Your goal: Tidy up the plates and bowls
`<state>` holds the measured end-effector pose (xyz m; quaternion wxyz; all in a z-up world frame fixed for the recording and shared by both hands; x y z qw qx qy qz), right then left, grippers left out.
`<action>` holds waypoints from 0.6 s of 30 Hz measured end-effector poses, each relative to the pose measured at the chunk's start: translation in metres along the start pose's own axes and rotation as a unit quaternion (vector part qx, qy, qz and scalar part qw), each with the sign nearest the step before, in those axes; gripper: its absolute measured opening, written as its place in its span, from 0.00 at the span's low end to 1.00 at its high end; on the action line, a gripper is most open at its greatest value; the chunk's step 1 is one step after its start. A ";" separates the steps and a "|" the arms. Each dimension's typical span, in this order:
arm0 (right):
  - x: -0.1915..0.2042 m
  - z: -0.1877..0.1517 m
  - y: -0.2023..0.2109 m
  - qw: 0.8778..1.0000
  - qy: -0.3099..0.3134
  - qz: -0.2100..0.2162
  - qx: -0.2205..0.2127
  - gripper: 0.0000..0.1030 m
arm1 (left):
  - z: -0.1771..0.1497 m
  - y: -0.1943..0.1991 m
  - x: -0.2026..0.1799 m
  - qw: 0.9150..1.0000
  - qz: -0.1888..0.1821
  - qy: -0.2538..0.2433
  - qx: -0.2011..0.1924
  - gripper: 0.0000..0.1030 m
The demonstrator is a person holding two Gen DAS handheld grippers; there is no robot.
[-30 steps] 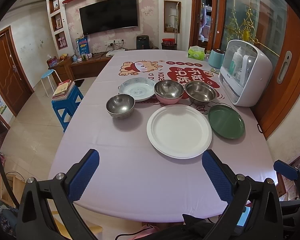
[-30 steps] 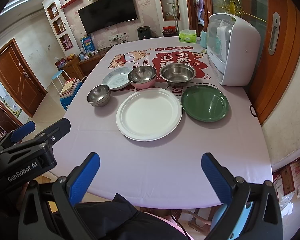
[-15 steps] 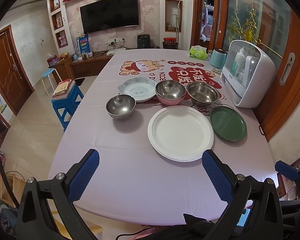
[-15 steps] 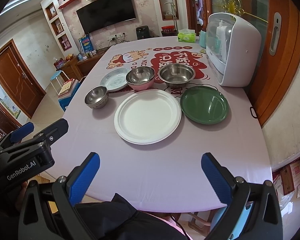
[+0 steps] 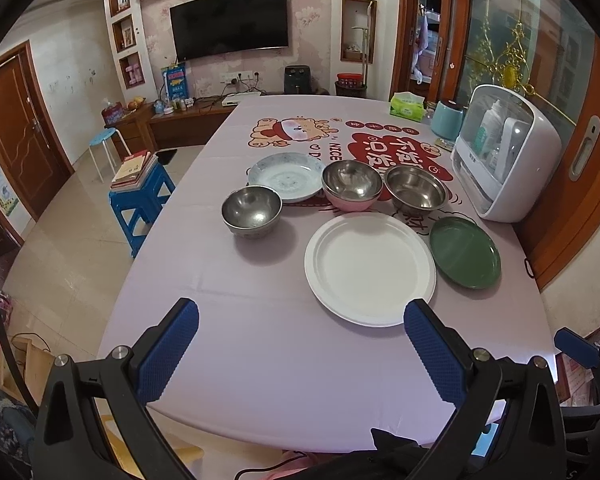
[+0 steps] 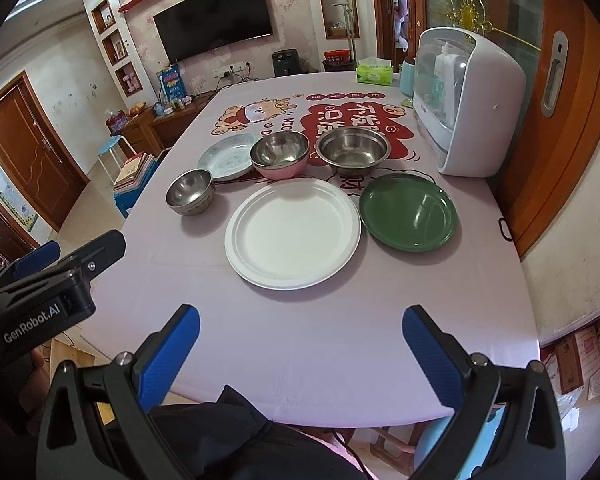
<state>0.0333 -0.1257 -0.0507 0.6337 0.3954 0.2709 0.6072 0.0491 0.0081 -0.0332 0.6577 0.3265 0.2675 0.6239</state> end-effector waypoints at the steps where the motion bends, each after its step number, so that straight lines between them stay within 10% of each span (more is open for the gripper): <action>1: -0.001 0.001 0.000 1.000 0.000 -0.001 0.000 0.99 | 0.000 -0.001 0.001 1.000 0.001 0.002 0.001 0.99; 18: -0.013 0.028 -0.011 0.999 -0.012 0.047 -0.006 0.99 | 0.020 -0.033 0.021 0.999 0.016 0.024 0.032 0.99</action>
Point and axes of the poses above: each gripper's, at about its wrist camera, not at the fingertips, and y roughly against the way its jaws point, x to its left, z to its top, the point moved 4 cm from there along -y, roughly the way its jaws point, and after that the axes turned 5 degrees about -y, right-handed, at the moved point
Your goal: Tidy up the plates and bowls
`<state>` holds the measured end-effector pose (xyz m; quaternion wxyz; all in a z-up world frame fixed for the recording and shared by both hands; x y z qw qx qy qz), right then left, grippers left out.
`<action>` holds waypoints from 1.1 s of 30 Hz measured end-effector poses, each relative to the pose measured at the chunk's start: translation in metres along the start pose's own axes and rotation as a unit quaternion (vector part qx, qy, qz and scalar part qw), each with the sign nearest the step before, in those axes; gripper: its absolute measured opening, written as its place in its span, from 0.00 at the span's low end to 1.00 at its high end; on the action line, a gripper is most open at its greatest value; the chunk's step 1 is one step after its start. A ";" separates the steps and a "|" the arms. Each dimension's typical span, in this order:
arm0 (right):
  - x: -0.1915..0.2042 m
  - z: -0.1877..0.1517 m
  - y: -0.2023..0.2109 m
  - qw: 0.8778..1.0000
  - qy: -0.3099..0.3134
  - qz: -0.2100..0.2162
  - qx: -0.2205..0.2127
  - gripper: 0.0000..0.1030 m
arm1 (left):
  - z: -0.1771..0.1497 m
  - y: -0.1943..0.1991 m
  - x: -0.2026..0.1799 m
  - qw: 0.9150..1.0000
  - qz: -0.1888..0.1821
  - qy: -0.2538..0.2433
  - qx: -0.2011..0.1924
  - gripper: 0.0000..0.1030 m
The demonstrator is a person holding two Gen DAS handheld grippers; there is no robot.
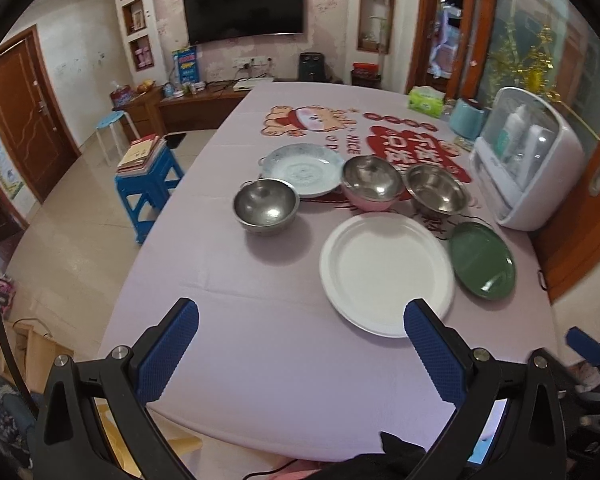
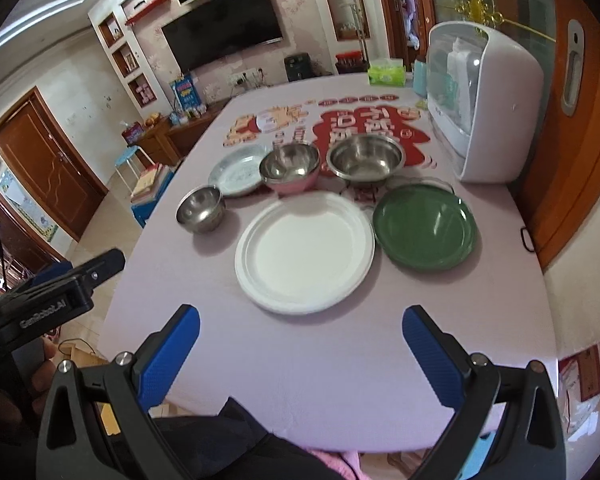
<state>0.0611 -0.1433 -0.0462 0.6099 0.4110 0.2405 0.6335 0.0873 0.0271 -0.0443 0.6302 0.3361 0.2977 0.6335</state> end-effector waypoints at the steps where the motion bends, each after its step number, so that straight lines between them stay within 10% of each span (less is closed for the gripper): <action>1: -0.002 0.003 0.000 1.000 0.000 -0.002 -0.004 0.99 | 0.001 -0.002 0.002 1.000 0.001 0.002 0.002 0.99; 12: -0.026 0.032 -0.028 0.999 -0.003 -0.034 -0.020 0.99 | 0.019 -0.036 0.010 1.000 0.002 -0.010 0.018 0.99; 33: -0.061 0.054 -0.142 0.995 -0.039 -0.002 0.095 0.98 | 0.059 -0.167 -0.016 0.993 -0.044 -0.049 0.100 0.99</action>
Point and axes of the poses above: each gripper's, at about its wrist camera, not at the fingertips, and y roughly against the way its jaws point, x to its left, z to its top, the point moved 4 cm from there along -y, roughly the way its jaws point, and after that the axes turned 5 degrees about -y, right-handed, at the moved point
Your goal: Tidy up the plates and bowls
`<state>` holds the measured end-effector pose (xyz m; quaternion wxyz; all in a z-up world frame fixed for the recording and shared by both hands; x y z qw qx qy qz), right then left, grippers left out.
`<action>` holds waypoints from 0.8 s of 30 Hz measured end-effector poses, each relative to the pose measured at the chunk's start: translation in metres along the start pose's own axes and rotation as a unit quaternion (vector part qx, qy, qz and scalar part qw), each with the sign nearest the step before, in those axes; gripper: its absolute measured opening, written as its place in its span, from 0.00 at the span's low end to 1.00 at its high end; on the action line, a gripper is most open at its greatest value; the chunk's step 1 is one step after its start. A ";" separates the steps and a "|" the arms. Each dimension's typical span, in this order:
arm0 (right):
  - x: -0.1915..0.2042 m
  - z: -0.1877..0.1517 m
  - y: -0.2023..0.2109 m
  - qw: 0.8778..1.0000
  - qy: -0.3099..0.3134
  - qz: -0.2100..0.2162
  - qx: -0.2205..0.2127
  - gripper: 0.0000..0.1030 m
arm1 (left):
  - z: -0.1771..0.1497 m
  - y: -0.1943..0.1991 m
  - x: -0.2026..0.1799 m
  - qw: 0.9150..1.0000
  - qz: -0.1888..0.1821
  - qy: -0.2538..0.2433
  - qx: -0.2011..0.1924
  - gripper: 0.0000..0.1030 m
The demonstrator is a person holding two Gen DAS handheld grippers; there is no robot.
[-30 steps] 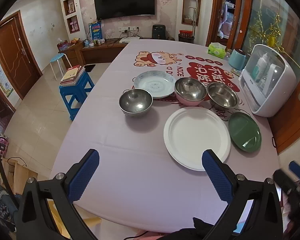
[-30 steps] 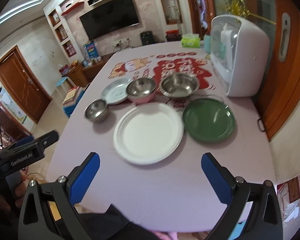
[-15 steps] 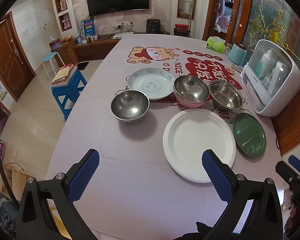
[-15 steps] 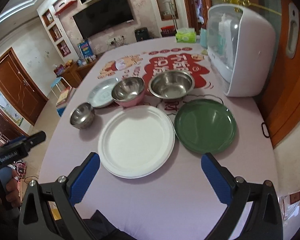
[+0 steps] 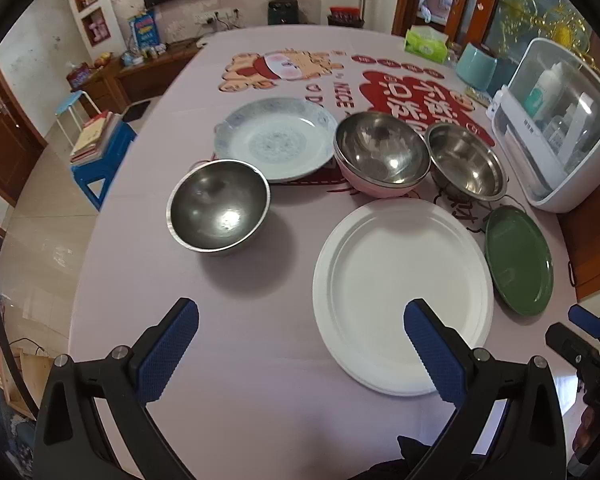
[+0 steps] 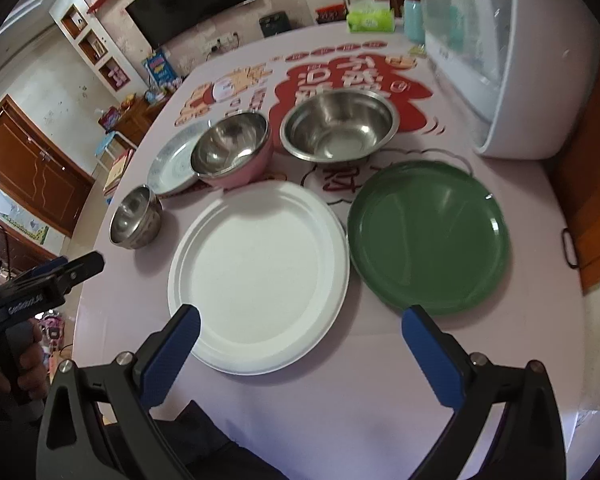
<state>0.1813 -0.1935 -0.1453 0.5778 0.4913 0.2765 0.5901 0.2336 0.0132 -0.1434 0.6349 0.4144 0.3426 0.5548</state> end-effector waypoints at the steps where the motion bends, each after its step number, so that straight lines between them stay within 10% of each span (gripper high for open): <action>1: -0.001 0.001 -0.005 1.000 -0.001 0.003 0.008 0.98 | 0.002 -0.008 -0.001 1.000 -0.001 -0.003 0.008 0.99; 24: -0.033 -0.009 -0.083 0.986 -0.111 0.023 0.124 0.61 | 0.008 -0.130 -0.021 0.992 -0.033 -0.054 0.107 0.86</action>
Point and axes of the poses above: each gripper's, at about its wrist camera, not at the fingertips, and y roughly against the way its jaws point, x to its left, z to its top, the point moved 4 cm from there along -y, roughly the way its jaws point, and after that the axes turned 5 degrees about -y, right-handed, at the moved point
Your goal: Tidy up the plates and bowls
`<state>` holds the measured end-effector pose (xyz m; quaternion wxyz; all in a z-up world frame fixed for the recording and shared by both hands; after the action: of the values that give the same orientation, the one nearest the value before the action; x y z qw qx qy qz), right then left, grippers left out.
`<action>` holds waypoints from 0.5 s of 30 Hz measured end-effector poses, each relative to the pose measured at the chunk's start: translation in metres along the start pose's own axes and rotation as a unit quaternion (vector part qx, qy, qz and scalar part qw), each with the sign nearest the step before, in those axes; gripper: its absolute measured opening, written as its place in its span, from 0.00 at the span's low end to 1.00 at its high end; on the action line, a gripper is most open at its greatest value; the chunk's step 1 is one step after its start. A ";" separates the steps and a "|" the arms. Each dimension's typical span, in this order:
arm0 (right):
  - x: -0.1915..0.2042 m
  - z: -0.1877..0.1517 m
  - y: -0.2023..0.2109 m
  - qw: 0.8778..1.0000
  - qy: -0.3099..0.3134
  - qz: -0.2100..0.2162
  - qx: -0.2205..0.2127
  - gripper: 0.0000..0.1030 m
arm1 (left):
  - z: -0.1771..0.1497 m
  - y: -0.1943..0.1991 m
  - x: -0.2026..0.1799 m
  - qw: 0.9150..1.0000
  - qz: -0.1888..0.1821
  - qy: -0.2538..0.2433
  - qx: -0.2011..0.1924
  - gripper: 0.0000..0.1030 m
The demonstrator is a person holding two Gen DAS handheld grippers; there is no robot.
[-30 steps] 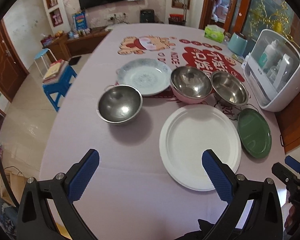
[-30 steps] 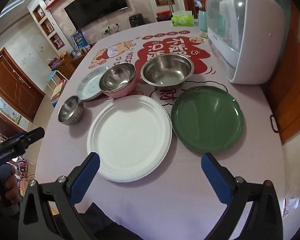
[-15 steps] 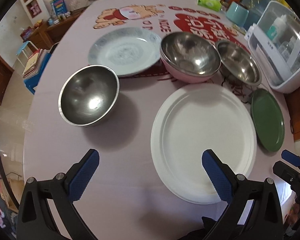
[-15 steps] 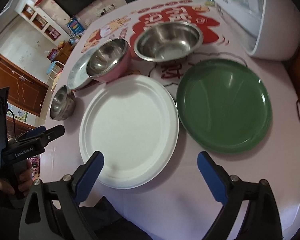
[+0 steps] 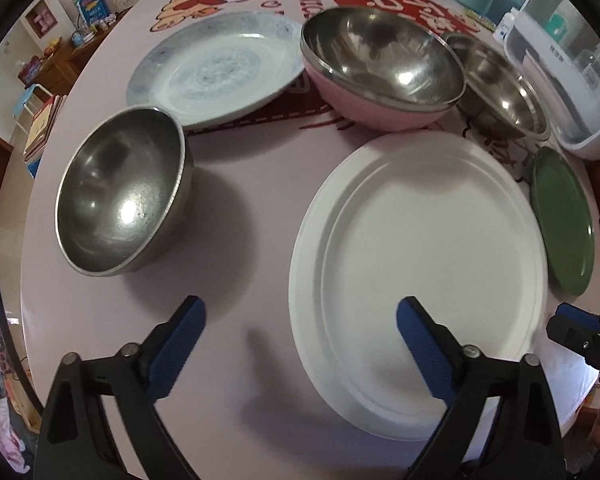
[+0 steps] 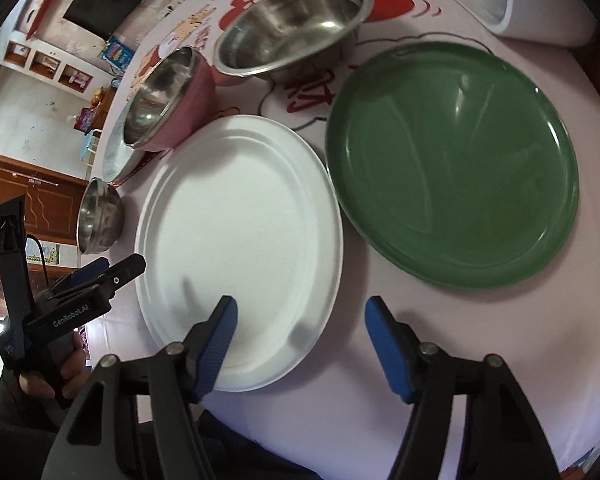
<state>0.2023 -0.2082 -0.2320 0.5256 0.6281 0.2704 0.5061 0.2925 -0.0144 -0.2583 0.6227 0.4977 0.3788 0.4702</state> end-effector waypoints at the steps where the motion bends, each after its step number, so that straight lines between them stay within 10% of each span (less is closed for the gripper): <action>1: -0.001 0.000 -0.001 1.000 -0.003 0.002 0.002 0.60 | 0.000 -0.002 0.000 1.000 -0.005 0.003 0.002 0.83; 15: -0.011 0.004 -0.013 0.999 -0.032 0.023 0.011 0.39 | -0.004 -0.029 0.000 0.998 -0.042 0.034 0.034 0.51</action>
<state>0.2050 -0.2154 -0.2477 0.5149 0.6562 0.2442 0.4947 0.2947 -0.0153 -0.2873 0.6118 0.4858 0.4357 0.4471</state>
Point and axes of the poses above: each gripper's, at about its wrist camera, not at the fingertips, and y roughly against the way its jaws point, x to its left, z to its top, the point moved 4 cm from there along -y, roughly the way its jaws point, and after that the axes turned 5 degrees about -y, right-handed, at the moved point
